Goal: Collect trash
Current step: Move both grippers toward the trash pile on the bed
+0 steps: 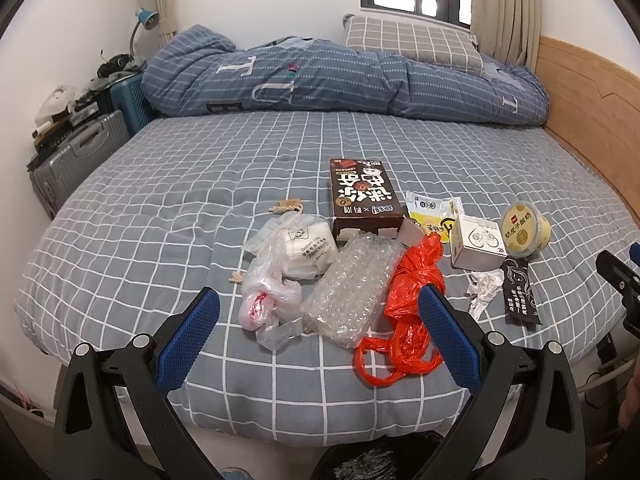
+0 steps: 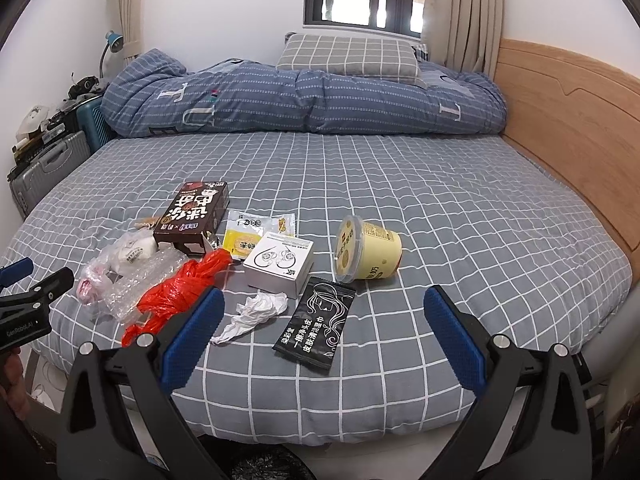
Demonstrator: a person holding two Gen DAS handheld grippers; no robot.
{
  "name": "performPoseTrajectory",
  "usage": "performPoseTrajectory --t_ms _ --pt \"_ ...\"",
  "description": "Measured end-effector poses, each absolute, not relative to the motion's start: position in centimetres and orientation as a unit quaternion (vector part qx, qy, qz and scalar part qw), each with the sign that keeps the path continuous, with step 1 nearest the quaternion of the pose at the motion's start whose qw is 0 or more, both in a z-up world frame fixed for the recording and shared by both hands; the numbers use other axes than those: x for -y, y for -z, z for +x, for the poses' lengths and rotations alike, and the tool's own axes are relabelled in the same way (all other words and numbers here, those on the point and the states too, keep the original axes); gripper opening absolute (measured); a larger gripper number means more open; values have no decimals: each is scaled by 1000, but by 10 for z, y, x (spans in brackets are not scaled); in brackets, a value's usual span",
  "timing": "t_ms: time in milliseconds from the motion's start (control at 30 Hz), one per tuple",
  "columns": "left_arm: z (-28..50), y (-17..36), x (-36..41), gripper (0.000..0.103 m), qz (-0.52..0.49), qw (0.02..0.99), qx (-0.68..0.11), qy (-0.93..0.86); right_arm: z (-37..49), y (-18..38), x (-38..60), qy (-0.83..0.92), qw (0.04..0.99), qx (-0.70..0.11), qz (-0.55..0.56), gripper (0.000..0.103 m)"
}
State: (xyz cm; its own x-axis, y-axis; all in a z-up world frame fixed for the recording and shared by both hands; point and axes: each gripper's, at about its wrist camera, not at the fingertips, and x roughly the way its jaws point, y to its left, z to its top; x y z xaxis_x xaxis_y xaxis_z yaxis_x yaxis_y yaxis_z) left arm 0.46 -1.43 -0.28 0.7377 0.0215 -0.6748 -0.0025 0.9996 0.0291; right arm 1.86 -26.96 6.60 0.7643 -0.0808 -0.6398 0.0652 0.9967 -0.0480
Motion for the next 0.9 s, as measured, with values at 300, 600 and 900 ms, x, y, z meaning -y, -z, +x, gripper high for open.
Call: performPoseTrajectory --t_ms 300,600,900 --pt "4 3 13 97 15 932 -362 -7 18 -69 271 40 947 -320 -2 96" --pt "5 2 13 97 14 932 -361 -6 21 -66 269 41 938 -345 -9 96" --pt "23 9 -13 97 11 930 -367 -36 53 -60 248 31 938 -345 -30 96"
